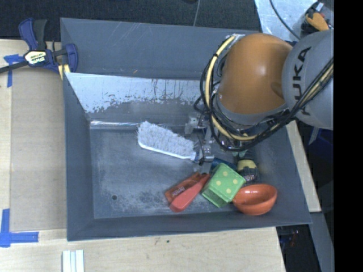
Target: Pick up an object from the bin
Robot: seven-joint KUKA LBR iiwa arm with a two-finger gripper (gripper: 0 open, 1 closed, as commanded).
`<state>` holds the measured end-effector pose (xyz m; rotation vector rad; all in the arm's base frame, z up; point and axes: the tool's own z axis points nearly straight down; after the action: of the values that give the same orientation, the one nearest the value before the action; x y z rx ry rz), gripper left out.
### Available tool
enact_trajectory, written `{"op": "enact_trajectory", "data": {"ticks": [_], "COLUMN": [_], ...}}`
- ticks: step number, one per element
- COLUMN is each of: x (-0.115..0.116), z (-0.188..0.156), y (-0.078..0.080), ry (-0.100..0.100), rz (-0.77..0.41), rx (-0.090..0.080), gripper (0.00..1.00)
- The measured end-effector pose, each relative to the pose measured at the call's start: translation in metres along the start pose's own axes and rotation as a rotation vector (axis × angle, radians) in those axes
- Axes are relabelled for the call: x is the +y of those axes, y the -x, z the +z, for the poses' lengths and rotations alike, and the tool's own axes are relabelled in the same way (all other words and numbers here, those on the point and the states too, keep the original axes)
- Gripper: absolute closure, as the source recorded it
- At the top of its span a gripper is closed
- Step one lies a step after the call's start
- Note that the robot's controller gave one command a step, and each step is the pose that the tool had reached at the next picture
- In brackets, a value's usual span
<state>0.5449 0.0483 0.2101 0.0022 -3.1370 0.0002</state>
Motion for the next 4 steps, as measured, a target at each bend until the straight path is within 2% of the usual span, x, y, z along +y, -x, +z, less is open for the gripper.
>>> {"op": "enact_trajectory", "data": {"ticks": [1, 2, 3, 4], "x": [0.0, -0.006, 0.013, -0.004], "z": [-0.005, 0.141, 0.049, 0.133], "y": [0.001, 0.066, 0.063, 0.06], "ry": [0.0, 0.001, 0.005, -0.001], "rz": [0.002, 0.118, 0.287, 0.129], "rx": [-0.008, -0.011, -0.02, 0.001], "gripper": [0.0, 0.0, 0.0, 0.0]}}
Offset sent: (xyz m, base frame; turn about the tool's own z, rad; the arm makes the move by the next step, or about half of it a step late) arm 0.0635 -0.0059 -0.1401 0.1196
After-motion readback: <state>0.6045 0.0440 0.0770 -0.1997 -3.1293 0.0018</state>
